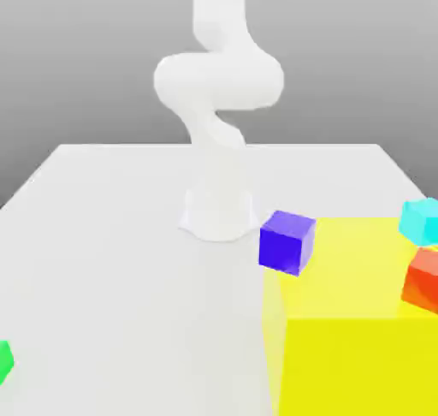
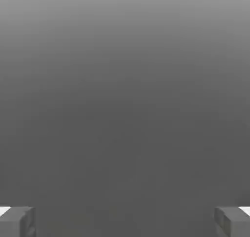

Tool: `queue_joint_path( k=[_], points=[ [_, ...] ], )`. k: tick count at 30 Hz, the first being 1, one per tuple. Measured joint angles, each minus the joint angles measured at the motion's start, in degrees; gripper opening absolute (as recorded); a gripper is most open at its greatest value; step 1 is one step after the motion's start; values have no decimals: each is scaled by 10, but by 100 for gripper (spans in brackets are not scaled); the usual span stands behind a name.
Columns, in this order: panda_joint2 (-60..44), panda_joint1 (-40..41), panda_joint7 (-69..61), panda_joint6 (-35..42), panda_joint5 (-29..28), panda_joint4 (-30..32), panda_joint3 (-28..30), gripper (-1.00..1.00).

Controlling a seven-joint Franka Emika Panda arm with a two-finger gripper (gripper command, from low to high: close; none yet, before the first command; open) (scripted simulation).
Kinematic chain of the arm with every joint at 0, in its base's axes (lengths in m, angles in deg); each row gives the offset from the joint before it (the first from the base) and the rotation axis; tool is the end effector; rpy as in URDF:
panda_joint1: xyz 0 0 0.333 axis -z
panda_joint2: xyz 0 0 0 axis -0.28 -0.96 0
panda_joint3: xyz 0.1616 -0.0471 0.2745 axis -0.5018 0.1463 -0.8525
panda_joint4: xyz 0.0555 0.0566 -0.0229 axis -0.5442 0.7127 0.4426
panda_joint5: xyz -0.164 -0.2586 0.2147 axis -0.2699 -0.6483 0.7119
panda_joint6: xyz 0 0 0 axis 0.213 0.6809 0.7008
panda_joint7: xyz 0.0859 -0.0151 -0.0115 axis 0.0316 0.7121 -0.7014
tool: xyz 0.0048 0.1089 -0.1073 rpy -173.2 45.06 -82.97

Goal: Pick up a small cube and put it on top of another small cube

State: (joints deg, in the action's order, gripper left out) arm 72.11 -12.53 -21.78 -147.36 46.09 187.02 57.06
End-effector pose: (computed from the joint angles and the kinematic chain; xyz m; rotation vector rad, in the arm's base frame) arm 0.3867 -0.0192 0.6538 -2.4154 1.2155 -0.9706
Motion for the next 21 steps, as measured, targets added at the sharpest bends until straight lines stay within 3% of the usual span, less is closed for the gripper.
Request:
queue_joint_path(
  k=[14,21],
  points=[
    [-295,164,288,-77,-62,-16,3,0],
    [-439,228,401,-118,-51,-22,37,0]
  ],
)
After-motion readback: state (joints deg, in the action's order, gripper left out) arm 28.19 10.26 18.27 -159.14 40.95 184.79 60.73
